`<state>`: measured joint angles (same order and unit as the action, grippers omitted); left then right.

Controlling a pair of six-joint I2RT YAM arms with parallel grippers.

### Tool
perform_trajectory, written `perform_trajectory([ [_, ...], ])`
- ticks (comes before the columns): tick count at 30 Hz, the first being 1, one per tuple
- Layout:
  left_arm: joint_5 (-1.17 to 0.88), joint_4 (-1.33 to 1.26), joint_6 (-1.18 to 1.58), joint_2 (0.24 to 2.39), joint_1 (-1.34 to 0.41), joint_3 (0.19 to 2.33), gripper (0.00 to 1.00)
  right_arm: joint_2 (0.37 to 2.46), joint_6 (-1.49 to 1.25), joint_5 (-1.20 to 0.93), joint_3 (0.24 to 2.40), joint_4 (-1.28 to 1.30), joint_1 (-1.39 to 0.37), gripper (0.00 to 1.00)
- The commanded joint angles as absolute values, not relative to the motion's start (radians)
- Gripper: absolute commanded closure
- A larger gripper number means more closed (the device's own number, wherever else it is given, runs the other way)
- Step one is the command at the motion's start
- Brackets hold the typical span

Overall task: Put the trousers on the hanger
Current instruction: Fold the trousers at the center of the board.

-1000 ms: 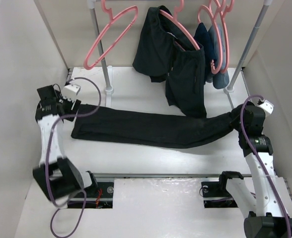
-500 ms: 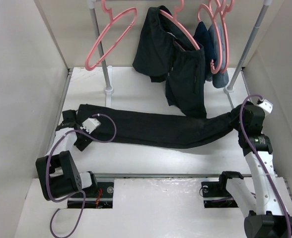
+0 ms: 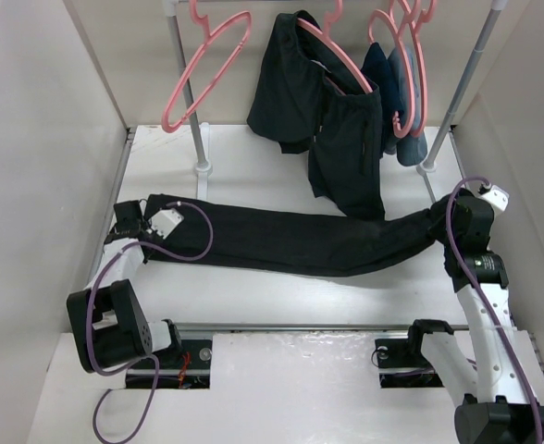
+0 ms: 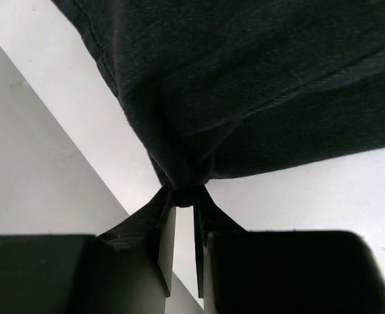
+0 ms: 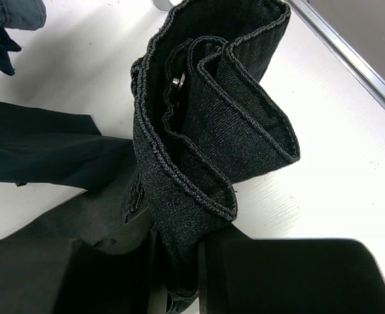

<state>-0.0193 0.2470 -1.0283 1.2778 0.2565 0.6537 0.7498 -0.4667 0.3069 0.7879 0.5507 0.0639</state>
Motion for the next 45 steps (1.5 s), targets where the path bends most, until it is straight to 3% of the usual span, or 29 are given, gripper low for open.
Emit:
perform_trajectory([
  [1,-0.071,0.282,-1.049,1.218,0.262,0.655,1.0,0.729,-0.453,0.327,0.796,0.454,0.054,1.0],
  [10,0.049,0.362,-1.23,1.206,0.39,0.773,1.0,0.77,-0.462,0.432,0.847,0.498,0.054,1.0],
  [19,0.201,0.178,-1.338,1.224,0.39,0.478,1.0,0.798,-0.503,0.478,0.836,0.549,0.054,1.0],
  [20,0.201,0.178,-1.338,1.224,0.39,0.465,0.96,0.798,-0.503,0.479,0.845,0.549,0.054,1.0],
  [21,0.201,0.195,-1.338,1.224,0.39,0.465,0.85,0.798,-0.482,0.479,0.845,0.549,0.054,1.0],
  [22,0.174,0.221,-1.338,1.224,0.39,0.465,0.63,0.787,-0.466,0.479,0.86,0.549,0.054,1.0],
  [26,0.007,0.41,-1.238,1.213,0.425,0.633,0.27,0.73,-0.344,0.437,0.911,0.505,0.054,1.0],
  [33,-0.38,0.707,-1.017,1.341,0.469,0.983,0.24,0.647,-0.049,0.454,1.077,0.476,-0.047,1.0],
  [37,-0.394,0.664,-0.845,1.423,0.43,0.994,0.24,0.681,0.023,0.372,1.192,0.434,-0.202,1.0],
  [45,-0.373,0.555,-0.644,1.514,0.262,0.907,0.22,0.827,-0.001,-0.047,1.367,0.367,-0.213,1.0],
])
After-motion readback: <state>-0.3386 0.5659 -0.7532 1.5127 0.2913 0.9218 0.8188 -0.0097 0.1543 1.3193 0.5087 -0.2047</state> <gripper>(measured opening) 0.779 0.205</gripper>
